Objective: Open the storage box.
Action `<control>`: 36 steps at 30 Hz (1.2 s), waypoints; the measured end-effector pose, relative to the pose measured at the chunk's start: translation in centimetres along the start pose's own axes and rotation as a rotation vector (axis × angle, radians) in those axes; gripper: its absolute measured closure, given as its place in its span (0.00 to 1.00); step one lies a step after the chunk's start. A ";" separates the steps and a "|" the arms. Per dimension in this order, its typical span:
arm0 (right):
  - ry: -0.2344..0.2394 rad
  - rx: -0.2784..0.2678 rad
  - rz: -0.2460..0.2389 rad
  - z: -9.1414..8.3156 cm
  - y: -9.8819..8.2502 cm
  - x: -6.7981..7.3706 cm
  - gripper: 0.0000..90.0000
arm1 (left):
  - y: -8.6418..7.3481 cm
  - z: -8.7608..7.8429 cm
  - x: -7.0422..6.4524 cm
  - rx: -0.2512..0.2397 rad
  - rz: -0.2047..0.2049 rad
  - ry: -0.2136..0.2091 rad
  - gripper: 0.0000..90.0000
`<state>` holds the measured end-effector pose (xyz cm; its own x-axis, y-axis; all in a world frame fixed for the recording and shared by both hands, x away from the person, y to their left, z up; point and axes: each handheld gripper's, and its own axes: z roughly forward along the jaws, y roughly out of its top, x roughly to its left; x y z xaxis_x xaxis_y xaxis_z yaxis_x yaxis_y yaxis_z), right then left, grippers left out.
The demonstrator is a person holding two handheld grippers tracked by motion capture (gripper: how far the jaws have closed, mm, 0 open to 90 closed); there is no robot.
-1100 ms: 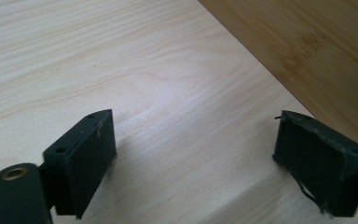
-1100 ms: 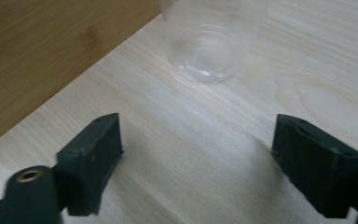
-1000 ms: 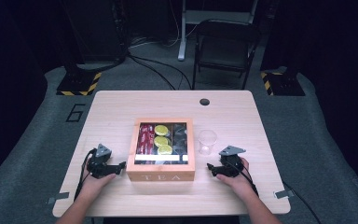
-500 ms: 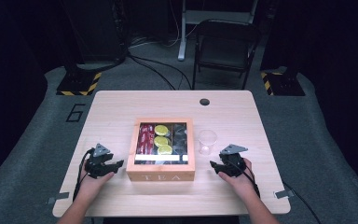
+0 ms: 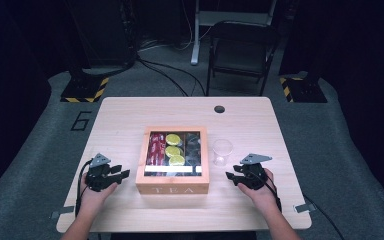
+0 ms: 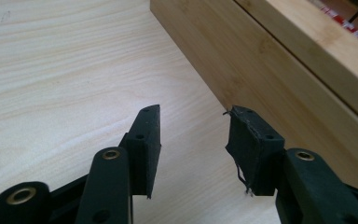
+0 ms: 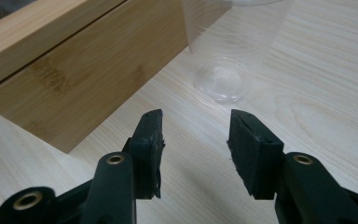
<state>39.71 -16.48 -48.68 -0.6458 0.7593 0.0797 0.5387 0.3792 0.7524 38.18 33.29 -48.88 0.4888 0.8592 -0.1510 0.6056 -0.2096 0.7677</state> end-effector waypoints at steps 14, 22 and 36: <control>0.018 0.003 -0.060 -0.6 0.6 0.9 0.60 | 0.4 0.1 -1.2 0.038 0.082 -0.024 0.54; 0.072 -0.001 -0.058 -1.2 1.1 1.2 0.71 | 0.7 -1.1 -1.1 -0.009 0.070 -0.049 0.65; 0.147 -0.054 -0.134 -3.3 2.5 3.2 0.89 | 1.6 -3.4 -1.8 -0.045 0.104 -0.057 0.75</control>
<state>37.22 -14.82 -44.39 -0.7837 0.6174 0.0684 0.4159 0.4396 0.7961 36.17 33.00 -45.24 0.5833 0.8057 -0.1029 0.5213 -0.2742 0.8081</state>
